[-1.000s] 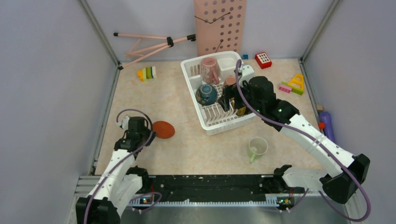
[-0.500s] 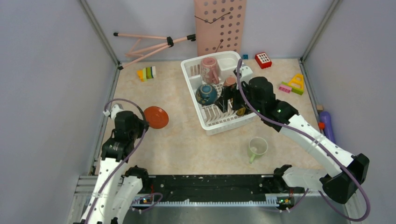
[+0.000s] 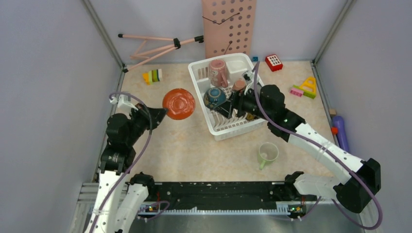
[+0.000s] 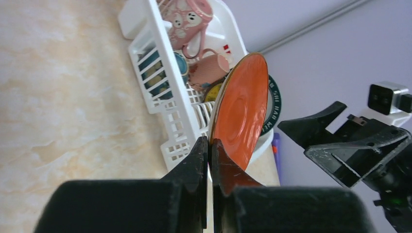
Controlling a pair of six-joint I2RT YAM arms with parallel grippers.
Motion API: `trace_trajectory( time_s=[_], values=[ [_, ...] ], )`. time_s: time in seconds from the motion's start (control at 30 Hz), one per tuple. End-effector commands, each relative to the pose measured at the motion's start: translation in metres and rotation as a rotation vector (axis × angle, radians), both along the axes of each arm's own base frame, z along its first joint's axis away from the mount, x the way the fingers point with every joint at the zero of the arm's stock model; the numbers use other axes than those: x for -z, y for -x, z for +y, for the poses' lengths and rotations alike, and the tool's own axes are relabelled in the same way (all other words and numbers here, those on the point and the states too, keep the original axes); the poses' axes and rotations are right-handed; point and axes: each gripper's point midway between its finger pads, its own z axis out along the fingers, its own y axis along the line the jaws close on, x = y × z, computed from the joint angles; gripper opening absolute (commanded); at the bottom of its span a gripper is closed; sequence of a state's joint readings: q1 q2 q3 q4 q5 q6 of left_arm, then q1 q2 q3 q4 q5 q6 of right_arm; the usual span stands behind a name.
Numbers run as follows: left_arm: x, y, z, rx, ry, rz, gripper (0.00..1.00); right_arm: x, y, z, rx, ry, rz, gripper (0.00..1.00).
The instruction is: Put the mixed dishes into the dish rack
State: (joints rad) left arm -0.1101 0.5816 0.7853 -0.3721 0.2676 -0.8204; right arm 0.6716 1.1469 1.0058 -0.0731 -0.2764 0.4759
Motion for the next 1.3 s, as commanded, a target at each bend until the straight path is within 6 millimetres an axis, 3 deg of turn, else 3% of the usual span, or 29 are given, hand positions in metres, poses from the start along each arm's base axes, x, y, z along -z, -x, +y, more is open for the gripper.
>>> trace_trajectory(
  time_s=[0.0, 0.37, 0.6, 0.7, 0.83, 0.87, 0.9, 0.93, 0.97, 1.03, 1.17, 1.27],
  values=[
    [-0.045, 0.001, -0.025, 0.151, 0.073, -0.184, 0.0, -0.054, 0.016, 0.014, -0.097, -0.235, -0.068, 0.76],
    [-0.04, -0.001, -0.049, 0.296, 0.134, -0.192, 0.0, -0.051, 0.014, 0.044, -0.183, -0.301, -0.008, 0.65],
    [-0.033, -0.002, -0.056, 0.329, 0.117, -0.184, 0.0, -0.035, 0.004, 0.068, -0.17, -0.257, 0.051, 0.58],
    [-0.029, -0.004, -0.058, 0.337, 0.11, -0.171, 0.0, -0.032, 0.004, 0.075, -0.183, -0.26, 0.054, 0.45],
    [-0.02, -0.008, -0.061, 0.352, 0.096, -0.153, 0.0, -0.028, 0.0, 0.075, -0.169, -0.243, 0.056, 0.07],
    [-0.019, -0.008, -0.061, 0.356, 0.092, -0.152, 0.05, -0.029, -0.001, 0.074, -0.157, -0.236, 0.049, 0.04],
    [-0.017, -0.008, -0.062, 0.369, 0.083, -0.16, 0.19, -0.03, -0.003, 0.07, -0.136, -0.227, 0.038, 0.0],
    [-0.016, -0.006, -0.064, 0.392, 0.066, -0.186, 0.38, -0.03, -0.006, 0.066, -0.11, -0.211, 0.024, 0.0],
    [-0.008, -0.007, -0.063, 0.381, 0.049, -0.191, 0.77, -0.029, -0.017, 0.051, -0.018, -0.132, -0.022, 0.0],
    [0.0, -0.011, -0.056, 0.33, 0.022, -0.184, 0.87, -0.025, -0.029, 0.03, 0.088, -0.026, -0.058, 0.0],
    [0.013, -0.015, -0.05, 0.3, -0.012, -0.155, 0.88, -0.011, -0.054, -0.027, 0.337, 0.244, -0.119, 0.0],
    [0.019, -0.015, -0.052, 0.309, -0.014, -0.135, 0.88, -0.01, -0.061, -0.063, 0.465, 0.379, -0.158, 0.0]
  ],
)
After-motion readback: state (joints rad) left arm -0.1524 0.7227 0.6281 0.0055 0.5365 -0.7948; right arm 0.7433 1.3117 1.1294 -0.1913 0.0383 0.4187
